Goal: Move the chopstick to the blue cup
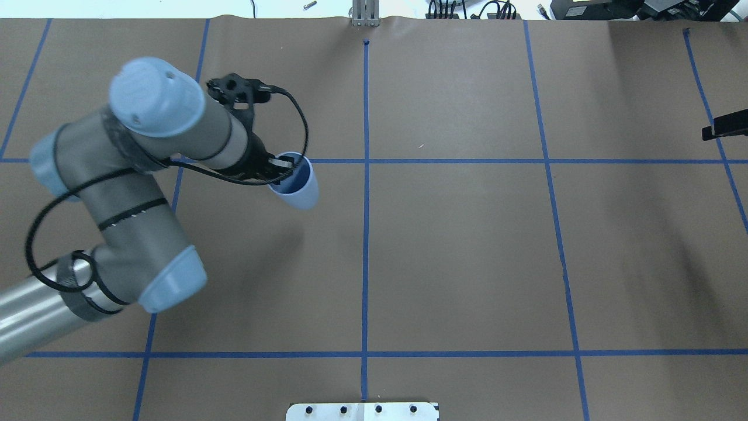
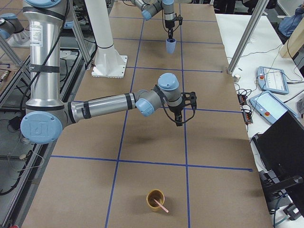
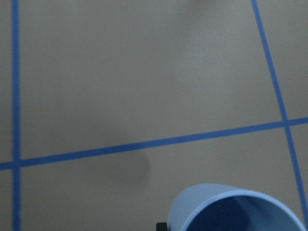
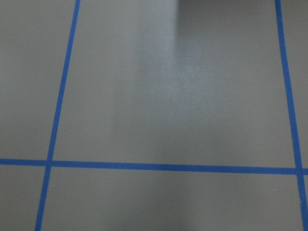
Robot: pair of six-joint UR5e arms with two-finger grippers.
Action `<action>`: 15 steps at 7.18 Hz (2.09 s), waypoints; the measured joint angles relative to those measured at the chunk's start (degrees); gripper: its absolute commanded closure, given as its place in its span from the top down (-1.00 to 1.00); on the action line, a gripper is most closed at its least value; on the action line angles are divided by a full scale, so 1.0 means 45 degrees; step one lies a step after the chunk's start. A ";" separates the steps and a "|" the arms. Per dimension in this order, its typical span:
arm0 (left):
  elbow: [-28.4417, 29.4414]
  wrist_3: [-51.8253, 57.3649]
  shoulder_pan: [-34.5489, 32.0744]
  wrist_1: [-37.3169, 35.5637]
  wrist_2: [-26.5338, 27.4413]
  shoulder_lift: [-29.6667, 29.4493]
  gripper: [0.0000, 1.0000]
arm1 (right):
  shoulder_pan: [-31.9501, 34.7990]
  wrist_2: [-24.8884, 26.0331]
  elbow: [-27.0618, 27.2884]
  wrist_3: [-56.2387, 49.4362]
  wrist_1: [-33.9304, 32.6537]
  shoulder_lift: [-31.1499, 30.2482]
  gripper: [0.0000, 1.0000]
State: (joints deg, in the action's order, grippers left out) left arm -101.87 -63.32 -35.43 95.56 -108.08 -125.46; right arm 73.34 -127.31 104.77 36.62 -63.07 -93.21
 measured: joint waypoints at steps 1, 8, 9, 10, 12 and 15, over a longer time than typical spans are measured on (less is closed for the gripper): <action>0.0822 -0.0651 0.0865 -0.0374 0.0747 -0.1060 -1.00 | 0.0004 -0.0004 0.0000 0.0005 -0.0010 -0.0005 1.00; 0.1877 -0.0918 0.2310 -0.0471 0.2057 -0.1988 0.98 | -0.0005 -0.0023 -0.0020 0.0013 -0.0060 -0.0007 1.00; 0.1519 -0.0690 0.2284 -0.0494 0.2124 -0.1987 0.98 | -0.0002 -0.0026 -0.0021 0.0020 -0.0064 0.0002 1.00; 0.0991 -0.0273 0.2138 -0.0637 0.2015 -0.1969 0.98 | -0.0004 -0.0028 -0.0026 0.0024 -0.0066 0.0007 1.00; -0.0022 0.0550 0.1116 -0.1408 0.0963 -0.1906 0.98 | -0.0008 -0.0004 -0.0046 0.0026 -0.0055 0.0014 1.00; -0.0903 0.5222 -0.1933 -0.2523 -0.0828 -0.0507 0.98 | 0.0013 0.0044 -0.0041 -0.0062 0.0065 -0.0142 1.00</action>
State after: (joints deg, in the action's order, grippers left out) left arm -105.94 -39.82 -44.13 84.21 -111.80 -127.74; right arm 73.40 -127.11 104.59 36.34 -62.78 -93.85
